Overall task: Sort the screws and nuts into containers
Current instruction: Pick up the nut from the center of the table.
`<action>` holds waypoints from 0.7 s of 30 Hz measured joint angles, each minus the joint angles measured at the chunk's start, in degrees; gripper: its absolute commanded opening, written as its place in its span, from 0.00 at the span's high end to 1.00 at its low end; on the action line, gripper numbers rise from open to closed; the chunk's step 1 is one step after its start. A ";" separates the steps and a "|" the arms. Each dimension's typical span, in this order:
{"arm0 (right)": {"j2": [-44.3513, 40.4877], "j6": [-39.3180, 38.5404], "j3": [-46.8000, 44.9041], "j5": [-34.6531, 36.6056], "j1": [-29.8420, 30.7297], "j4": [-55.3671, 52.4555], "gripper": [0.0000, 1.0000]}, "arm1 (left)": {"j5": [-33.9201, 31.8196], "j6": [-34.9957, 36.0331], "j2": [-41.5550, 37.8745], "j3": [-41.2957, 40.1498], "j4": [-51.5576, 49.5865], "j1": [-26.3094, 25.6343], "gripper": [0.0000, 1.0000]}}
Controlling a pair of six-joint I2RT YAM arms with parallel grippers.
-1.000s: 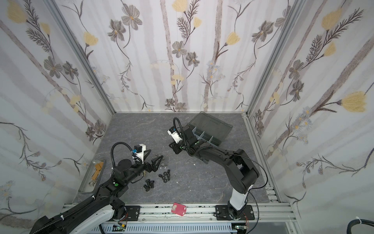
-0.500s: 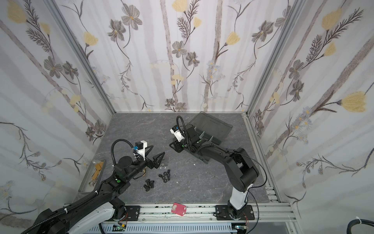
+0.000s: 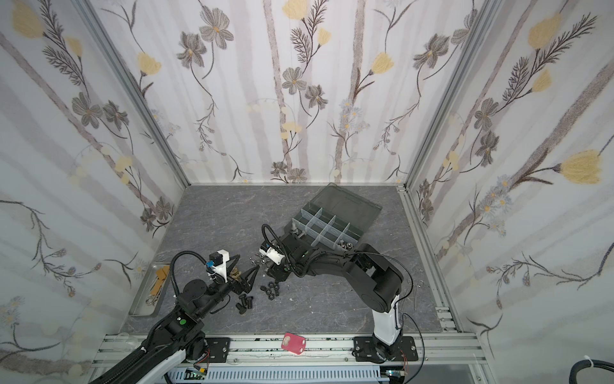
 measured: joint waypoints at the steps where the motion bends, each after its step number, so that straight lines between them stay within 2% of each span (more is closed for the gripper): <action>1: 0.39 -0.22 0.22 0.15 0.44 0.00 0.42 | -0.02 0.00 -0.02 -0.07 0.04 0.00 0.00; 9: 3.39 -0.33 2.47 1.81 1.51 1.05 0.41 | -0.11 0.11 0.39 -0.50 0.09 0.00 0.00; 16: 5.25 -0.28 3.52 2.03 1.75 1.27 0.55 | -0.13 0.48 -0.07 -0.79 0.13 0.00 0.00; 21: 6.29 -0.39 4.44 2.01 1.86 1.86 0.54 | -0.17 0.50 -0.22 -0.81 0.13 0.00 0.00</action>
